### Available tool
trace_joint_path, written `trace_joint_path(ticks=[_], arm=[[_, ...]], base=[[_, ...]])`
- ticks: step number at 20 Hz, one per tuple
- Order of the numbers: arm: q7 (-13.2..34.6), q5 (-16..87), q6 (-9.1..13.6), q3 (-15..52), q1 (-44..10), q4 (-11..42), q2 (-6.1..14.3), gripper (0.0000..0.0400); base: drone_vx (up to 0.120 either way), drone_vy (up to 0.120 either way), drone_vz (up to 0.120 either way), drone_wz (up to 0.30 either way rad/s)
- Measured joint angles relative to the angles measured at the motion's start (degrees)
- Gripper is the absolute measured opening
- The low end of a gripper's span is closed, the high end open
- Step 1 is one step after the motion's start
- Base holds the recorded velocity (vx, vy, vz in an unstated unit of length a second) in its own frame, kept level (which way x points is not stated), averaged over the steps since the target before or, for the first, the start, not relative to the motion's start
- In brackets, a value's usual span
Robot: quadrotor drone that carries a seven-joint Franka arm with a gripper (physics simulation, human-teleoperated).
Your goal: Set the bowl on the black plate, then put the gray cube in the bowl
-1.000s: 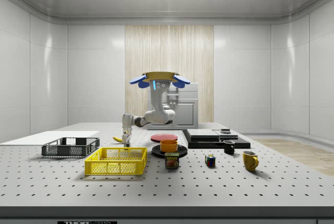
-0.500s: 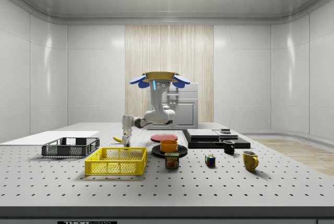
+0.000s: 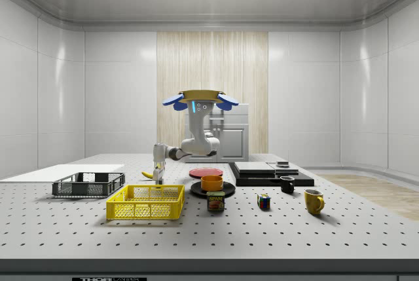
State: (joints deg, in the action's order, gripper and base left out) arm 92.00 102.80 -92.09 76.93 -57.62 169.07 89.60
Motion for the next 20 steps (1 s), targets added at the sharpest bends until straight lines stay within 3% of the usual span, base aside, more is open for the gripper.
trace_joint_path(ticks=[6, 11, 15, 20], arm=[[0.01, -3.83, 1.12, 3.97, 0.39, 0.55, -0.31, 0.0252], [0.04, -5.07, 1.32, 5.22, 0.44, 0.68, -0.27, 0.0251], [0.06, -5.47, 1.29, 5.61, 0.45, 0.71, -0.16, 0.0250], [0.08, -5.70, 1.17, 5.81, 0.43, 0.72, 0.00, 0.0250]], base=[[-0.007, 0.000, 0.120, 0.000], [-0.120, 0.120, 0.120, 0.000], [-0.120, 0.120, 0.000, 0.000], [-0.120, 0.000, 0.016, 0.000]])
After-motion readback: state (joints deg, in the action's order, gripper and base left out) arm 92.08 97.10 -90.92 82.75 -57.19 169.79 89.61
